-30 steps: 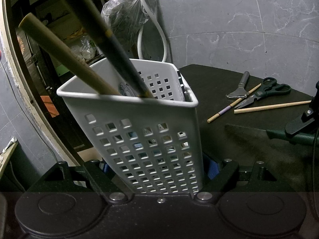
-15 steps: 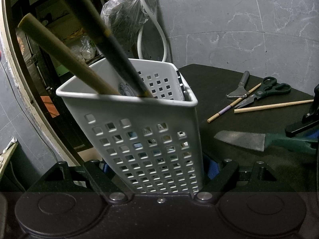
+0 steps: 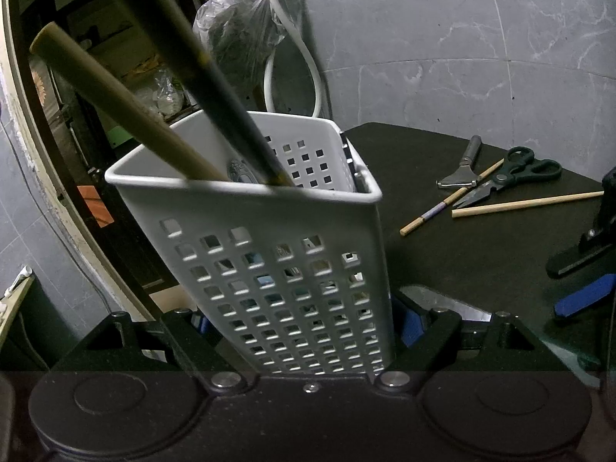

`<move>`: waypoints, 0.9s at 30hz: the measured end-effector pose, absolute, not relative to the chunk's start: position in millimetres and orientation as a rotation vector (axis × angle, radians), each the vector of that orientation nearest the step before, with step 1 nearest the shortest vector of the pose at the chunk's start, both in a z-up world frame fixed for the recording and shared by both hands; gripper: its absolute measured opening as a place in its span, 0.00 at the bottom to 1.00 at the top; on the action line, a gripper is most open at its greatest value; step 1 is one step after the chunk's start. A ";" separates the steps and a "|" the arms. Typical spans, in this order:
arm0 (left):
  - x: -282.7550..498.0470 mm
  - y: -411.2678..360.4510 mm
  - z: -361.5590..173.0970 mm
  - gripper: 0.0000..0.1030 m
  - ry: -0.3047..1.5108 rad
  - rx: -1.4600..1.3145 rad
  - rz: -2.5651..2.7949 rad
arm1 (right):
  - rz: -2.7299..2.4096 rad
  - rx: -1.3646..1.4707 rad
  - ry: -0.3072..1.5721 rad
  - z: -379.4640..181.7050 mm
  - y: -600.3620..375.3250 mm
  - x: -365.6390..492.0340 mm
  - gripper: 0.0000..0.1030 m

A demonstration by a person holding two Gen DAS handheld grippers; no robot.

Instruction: Organize utensils

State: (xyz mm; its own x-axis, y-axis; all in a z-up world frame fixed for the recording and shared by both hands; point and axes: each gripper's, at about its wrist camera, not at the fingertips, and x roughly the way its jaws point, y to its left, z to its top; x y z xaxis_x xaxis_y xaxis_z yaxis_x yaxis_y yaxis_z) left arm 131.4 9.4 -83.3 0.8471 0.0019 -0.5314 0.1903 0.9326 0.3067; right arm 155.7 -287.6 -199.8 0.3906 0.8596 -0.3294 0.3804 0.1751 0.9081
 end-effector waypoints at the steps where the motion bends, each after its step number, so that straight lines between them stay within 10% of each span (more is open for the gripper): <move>1: 131.5 9.4 -83.3 0.83 0.554 0.360 -0.102 | 0.496 1.384 1.203 -196.4 -285.8 156.9 0.33; 8: 132.0 9.1 -83.5 0.83 0.554 0.360 -0.103 | 0.545 0.802 1.187 -138.1 -246.0 171.7 0.40; 27: 128.1 21.8 -85.1 0.81 0.539 0.336 -0.140 | 0.576 -0.298 1.041 -82.9 -132.5 139.7 0.13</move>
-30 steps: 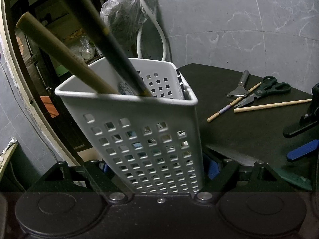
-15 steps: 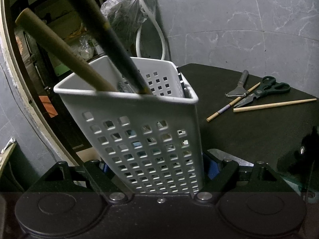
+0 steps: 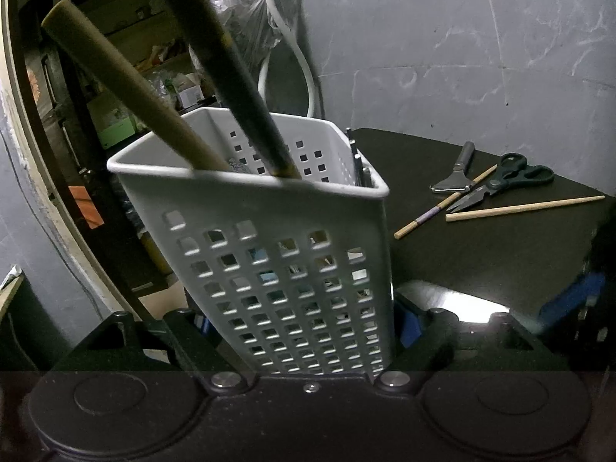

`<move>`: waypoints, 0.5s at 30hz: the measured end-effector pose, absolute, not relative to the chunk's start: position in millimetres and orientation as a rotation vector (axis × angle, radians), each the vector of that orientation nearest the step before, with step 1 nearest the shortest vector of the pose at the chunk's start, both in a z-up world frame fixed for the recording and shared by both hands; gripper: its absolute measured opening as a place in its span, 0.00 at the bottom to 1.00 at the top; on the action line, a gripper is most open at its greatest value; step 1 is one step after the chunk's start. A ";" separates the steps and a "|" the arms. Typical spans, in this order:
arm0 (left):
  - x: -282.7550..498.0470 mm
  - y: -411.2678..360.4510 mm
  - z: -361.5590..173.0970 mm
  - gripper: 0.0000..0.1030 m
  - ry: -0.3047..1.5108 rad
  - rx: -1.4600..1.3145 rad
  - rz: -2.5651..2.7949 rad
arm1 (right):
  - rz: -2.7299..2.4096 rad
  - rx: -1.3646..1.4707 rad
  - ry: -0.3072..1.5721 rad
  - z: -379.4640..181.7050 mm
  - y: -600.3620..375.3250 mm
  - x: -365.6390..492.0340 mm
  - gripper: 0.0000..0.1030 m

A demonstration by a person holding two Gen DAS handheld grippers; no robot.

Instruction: Organize utensils

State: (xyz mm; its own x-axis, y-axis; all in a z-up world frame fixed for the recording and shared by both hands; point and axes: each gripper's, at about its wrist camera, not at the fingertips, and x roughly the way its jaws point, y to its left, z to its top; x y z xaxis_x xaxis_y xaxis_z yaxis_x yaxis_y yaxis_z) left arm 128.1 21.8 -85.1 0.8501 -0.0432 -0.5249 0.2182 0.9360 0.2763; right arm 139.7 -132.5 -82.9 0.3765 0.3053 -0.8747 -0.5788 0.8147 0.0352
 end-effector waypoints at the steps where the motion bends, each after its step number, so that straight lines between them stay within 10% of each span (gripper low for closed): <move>1: 128.0 22.4 -85.3 0.81 0.539 0.335 -0.140 | 0.549 -0.373 1.013 -82.2 -129.8 136.3 0.13; 15: 127.2 23.6 -85.0 0.81 0.539 0.336 -0.143 | 0.440 -1.080 0.742 -114.1 -110.9 79.3 0.11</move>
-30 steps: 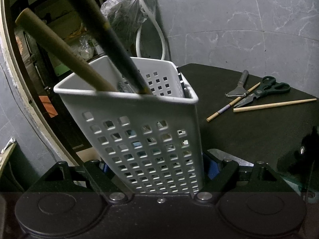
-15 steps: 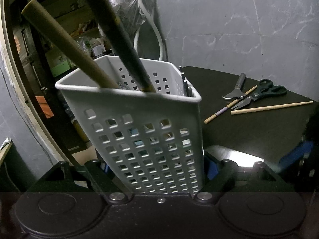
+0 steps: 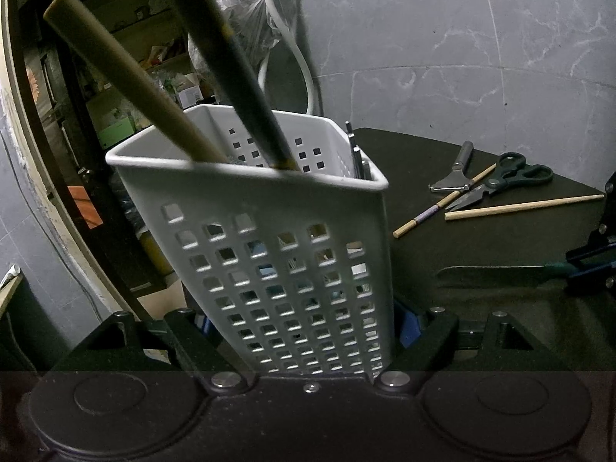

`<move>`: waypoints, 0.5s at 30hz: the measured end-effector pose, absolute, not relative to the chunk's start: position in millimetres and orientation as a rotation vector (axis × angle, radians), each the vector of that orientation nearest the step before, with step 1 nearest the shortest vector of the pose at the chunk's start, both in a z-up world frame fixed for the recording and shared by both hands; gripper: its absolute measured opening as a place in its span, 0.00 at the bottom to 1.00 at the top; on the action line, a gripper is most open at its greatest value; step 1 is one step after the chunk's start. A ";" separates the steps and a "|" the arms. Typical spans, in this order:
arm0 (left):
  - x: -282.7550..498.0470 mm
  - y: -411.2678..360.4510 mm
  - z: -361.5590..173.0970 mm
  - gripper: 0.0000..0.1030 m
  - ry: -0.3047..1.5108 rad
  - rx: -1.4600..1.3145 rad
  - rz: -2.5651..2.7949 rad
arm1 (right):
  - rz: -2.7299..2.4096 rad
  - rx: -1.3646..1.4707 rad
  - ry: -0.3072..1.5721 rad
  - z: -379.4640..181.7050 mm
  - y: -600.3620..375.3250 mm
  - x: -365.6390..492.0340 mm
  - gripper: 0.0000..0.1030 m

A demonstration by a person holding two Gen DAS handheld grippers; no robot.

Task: Organize utensils
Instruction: 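Lower the knife back toward the table with the right tool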

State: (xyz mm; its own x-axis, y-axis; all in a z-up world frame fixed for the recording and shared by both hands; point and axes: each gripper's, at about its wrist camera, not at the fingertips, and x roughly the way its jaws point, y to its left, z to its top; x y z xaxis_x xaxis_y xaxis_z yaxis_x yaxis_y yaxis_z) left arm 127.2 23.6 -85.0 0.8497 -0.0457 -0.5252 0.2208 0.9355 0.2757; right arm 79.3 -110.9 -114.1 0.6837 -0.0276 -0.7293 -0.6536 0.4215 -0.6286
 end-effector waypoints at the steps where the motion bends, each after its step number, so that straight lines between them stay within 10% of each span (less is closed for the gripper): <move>1: 127.2 23.7 -85.0 0.81 0.540 0.336 -0.143 | 0.444 -1.085 0.740 -114.6 -111.5 78.5 0.11; 15: 126.9 24.3 -86.2 0.81 0.544 0.334 -0.140 | 0.558 -0.555 1.001 -80.0 -161.8 140.6 0.11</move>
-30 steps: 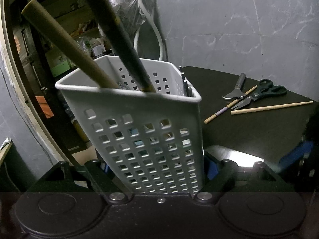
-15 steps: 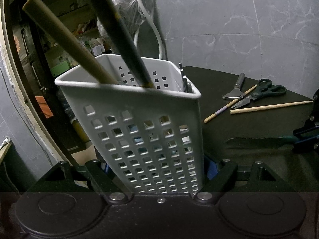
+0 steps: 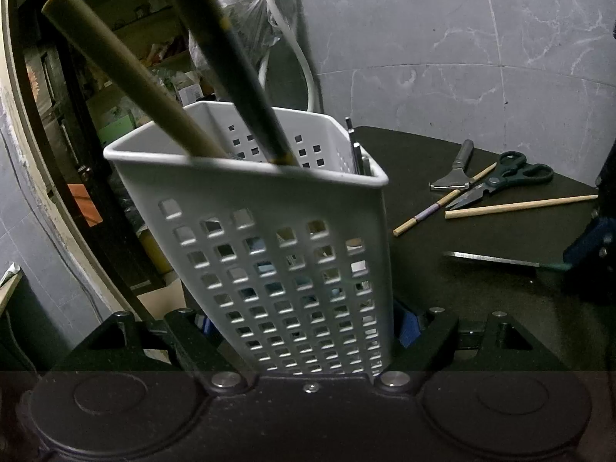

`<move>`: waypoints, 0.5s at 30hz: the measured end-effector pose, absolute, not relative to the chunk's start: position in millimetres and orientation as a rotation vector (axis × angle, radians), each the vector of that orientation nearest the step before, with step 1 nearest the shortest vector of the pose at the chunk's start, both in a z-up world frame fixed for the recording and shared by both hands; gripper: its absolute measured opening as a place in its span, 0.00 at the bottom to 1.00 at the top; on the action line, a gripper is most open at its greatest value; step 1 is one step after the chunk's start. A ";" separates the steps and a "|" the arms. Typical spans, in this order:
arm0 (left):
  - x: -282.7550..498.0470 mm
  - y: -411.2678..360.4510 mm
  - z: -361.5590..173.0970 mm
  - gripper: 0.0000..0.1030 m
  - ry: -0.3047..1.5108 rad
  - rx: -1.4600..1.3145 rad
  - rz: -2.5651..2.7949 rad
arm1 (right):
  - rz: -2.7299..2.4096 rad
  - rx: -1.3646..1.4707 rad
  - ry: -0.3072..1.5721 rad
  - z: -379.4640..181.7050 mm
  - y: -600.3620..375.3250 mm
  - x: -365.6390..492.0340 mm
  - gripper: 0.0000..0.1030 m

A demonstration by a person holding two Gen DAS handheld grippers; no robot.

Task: Organize utensils
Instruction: 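Lower the knife back toward the table with the right tool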

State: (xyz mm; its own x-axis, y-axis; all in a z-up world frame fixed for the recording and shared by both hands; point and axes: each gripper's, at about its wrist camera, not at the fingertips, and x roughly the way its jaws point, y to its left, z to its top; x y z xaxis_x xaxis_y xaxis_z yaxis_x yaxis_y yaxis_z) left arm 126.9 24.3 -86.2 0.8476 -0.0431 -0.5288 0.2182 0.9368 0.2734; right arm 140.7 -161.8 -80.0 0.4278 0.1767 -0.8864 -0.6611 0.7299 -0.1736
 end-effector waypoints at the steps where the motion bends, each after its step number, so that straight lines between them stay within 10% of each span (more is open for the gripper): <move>1: 126.7 24.6 -86.2 0.81 0.545 0.333 -0.140 | 0.559 -0.526 1.011 -78.5 -166.2 144.9 0.11; 15: 128.0 21.9 -86.4 0.81 0.548 0.332 -0.132 | 0.450 0.198 1.195 -82.6 -263.6 195.0 0.11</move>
State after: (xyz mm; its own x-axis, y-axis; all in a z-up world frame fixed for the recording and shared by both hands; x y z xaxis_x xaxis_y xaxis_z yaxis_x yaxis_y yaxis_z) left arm 128.0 21.9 -86.4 0.8468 -0.0354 -0.5307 0.2108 0.9384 0.2738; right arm 195.0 -263.6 -82.6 0.2922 0.4378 -0.8503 -0.2326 0.8949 0.3808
